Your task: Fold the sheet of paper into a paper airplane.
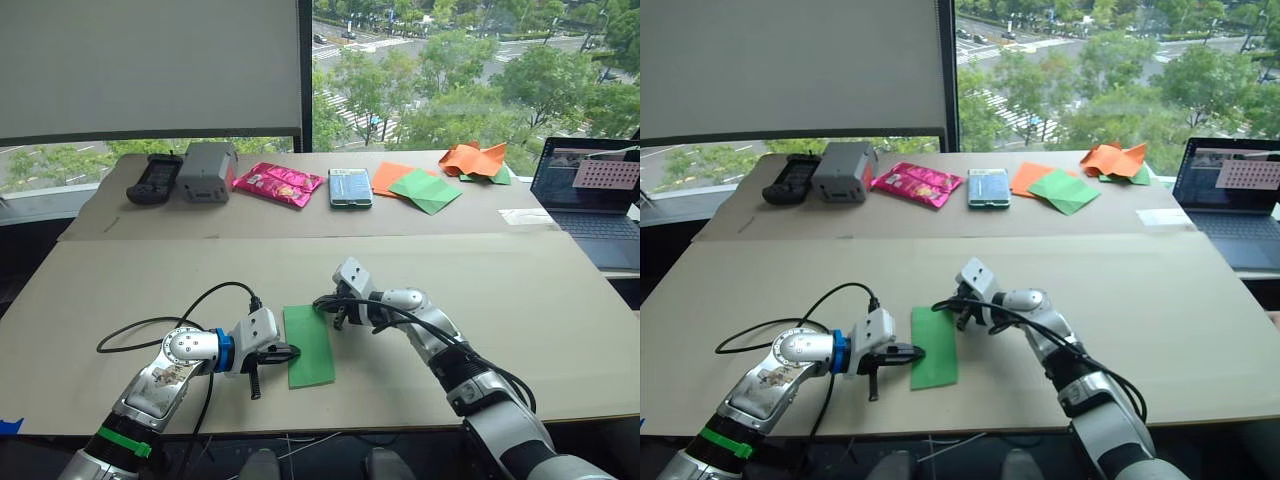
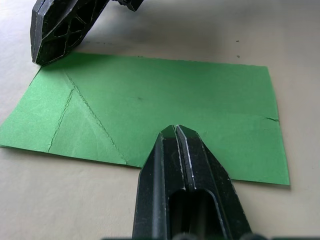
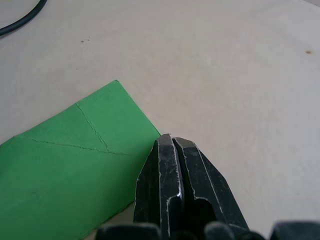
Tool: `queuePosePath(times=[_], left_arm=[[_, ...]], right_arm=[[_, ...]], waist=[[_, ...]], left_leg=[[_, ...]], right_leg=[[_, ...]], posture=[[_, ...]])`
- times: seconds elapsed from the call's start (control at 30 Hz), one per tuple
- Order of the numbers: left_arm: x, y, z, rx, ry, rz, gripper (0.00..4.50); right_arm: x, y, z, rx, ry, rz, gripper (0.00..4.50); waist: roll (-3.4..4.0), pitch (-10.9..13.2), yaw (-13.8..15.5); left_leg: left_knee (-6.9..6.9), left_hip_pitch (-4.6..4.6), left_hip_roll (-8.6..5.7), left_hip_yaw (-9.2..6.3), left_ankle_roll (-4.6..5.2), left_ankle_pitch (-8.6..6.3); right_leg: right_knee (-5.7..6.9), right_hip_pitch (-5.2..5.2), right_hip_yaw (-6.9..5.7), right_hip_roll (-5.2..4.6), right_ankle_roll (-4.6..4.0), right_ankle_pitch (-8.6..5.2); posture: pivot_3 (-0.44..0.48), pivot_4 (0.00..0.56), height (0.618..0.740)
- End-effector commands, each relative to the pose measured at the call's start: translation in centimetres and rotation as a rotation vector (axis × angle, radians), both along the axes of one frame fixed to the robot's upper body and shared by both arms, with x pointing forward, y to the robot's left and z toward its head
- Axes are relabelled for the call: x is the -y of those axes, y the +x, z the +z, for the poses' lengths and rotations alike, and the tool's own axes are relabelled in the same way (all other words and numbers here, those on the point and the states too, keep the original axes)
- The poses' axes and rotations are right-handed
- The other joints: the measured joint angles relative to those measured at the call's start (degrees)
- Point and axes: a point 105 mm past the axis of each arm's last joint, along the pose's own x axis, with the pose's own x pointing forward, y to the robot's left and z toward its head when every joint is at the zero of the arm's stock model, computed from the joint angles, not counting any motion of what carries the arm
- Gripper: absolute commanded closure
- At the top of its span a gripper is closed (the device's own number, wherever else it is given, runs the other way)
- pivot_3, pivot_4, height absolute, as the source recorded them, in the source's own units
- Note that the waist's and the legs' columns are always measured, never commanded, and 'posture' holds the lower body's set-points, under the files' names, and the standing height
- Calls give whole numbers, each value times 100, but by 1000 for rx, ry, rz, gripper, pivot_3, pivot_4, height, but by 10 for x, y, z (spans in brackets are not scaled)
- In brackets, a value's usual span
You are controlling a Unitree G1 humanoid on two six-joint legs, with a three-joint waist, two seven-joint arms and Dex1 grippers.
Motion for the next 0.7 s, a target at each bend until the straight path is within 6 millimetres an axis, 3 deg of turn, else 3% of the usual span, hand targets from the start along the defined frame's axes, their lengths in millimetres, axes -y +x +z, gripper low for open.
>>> queuePosePath(times=[0.03, 0.2, 0.7], left_arm=[[-7, -2, -8, -28, 40, 16, 4500], [-7, -2, -8, -28, 42, 14, 4500], [-6, 2, -8, -28, 43, 8, 4500]], right_arm=[[10, -17, -24, -76, -56, 4, 4473], [11, -33, -25, -75, -61, 18, 4473], [13, -103, -38, -178, -98, 196, 4473]], waist=[[2, -1, -2], [3, -2, -5], [-3, 0, 1]], left_leg=[[0, 1, 0, 0, 0, 0], [-2, 2, 1, 0, -1, -1], [-1, 3, 0, 0, -10, -6]], right_leg=[[0, 1, 0, 0, 0, 0], [-1, -1, 0, 0, 0, 0], [-8, -5, 0, -5, -2, -4]], posture=[[0, 150, 718], [0, 150, 718], [0, 150, 718]])
